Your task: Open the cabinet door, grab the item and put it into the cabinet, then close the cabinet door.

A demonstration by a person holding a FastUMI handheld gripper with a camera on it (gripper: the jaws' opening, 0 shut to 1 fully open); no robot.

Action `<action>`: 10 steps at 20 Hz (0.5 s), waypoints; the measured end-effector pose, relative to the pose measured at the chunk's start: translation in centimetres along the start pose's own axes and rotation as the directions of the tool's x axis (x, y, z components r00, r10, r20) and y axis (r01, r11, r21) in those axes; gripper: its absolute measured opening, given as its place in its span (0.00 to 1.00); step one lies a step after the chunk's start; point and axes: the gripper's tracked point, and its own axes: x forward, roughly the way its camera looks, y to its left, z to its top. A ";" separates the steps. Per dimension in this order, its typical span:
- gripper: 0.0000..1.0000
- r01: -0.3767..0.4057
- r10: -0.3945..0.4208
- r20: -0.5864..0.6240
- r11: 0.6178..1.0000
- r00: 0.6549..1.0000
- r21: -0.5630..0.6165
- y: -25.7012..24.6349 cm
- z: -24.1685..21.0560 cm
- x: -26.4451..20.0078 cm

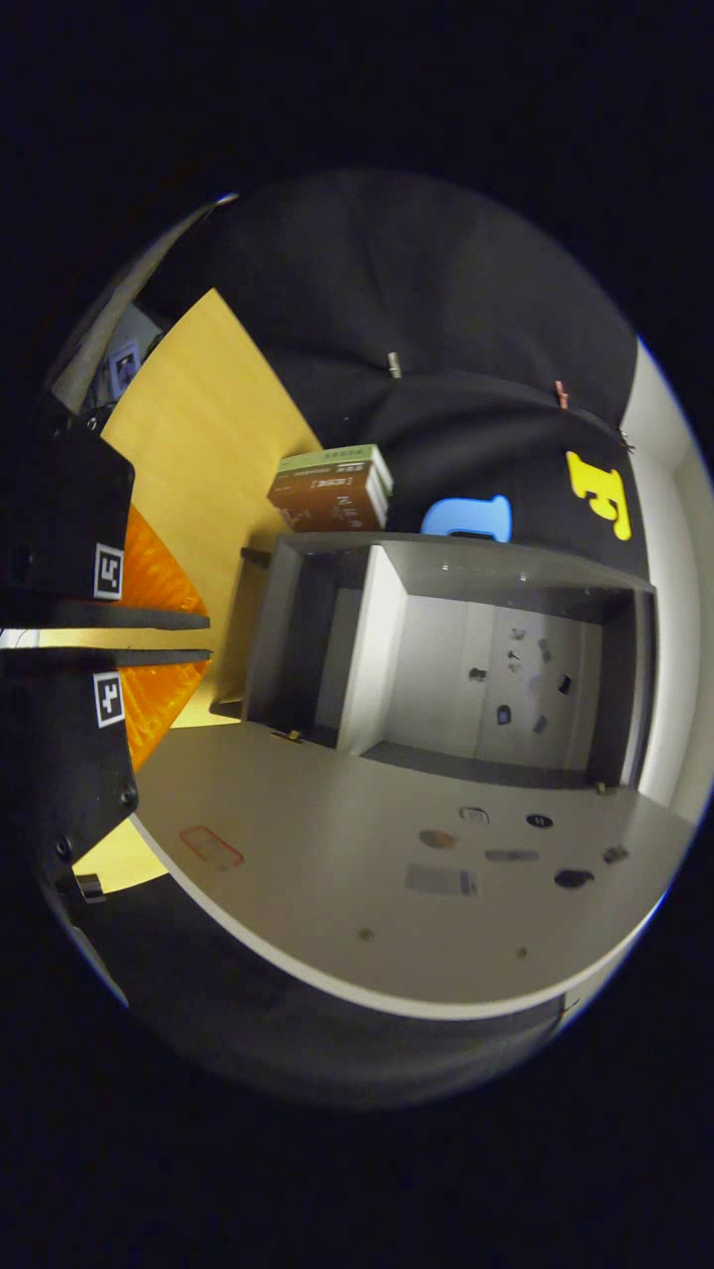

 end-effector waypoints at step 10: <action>0.25 -0.050 0.062 -0.356 0.998 0.932 0.042 5.3 -13.1 7.4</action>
